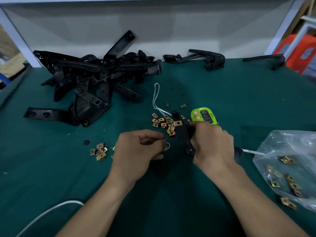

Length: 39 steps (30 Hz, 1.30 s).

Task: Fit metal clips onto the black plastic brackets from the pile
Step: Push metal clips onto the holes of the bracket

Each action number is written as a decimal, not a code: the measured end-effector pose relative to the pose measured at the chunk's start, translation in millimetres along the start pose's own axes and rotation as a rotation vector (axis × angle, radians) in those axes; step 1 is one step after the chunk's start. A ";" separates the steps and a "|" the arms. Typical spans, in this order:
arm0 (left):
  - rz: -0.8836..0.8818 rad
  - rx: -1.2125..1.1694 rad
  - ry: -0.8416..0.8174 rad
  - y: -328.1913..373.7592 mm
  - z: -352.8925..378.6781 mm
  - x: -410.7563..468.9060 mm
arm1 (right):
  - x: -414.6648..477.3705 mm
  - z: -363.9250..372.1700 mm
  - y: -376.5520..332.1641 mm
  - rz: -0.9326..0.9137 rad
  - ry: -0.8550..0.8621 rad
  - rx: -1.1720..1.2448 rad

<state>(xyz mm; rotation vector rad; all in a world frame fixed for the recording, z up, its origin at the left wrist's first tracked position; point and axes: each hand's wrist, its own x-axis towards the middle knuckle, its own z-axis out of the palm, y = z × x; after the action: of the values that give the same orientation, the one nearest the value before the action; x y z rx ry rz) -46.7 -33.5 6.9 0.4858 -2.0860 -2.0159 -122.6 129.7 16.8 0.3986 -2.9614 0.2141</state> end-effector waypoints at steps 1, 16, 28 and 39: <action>-0.014 -0.025 -0.004 -0.3 -0.7 0.7 | 0.0 0.3 0.4 -0.003 0.000 0.002; -0.050 -0.247 -0.163 8.3 3.3 -7.6 | -0.6 0.6 -2.1 -0.014 -0.008 0.040; -0.156 -0.238 -0.263 17.4 13.0 -20.4 | -0.5 -5.9 -6.5 0.004 0.023 -0.006; -0.138 -0.107 -0.386 21.6 5.3 -19.1 | -0.5 -8.1 -9.3 -0.024 0.100 -0.086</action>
<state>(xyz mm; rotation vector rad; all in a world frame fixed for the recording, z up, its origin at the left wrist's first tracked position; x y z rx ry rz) -33.0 -21.2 29.6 0.2411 -2.1837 -2.4519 -118.7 122.3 25.8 0.3996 -2.8547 0.1000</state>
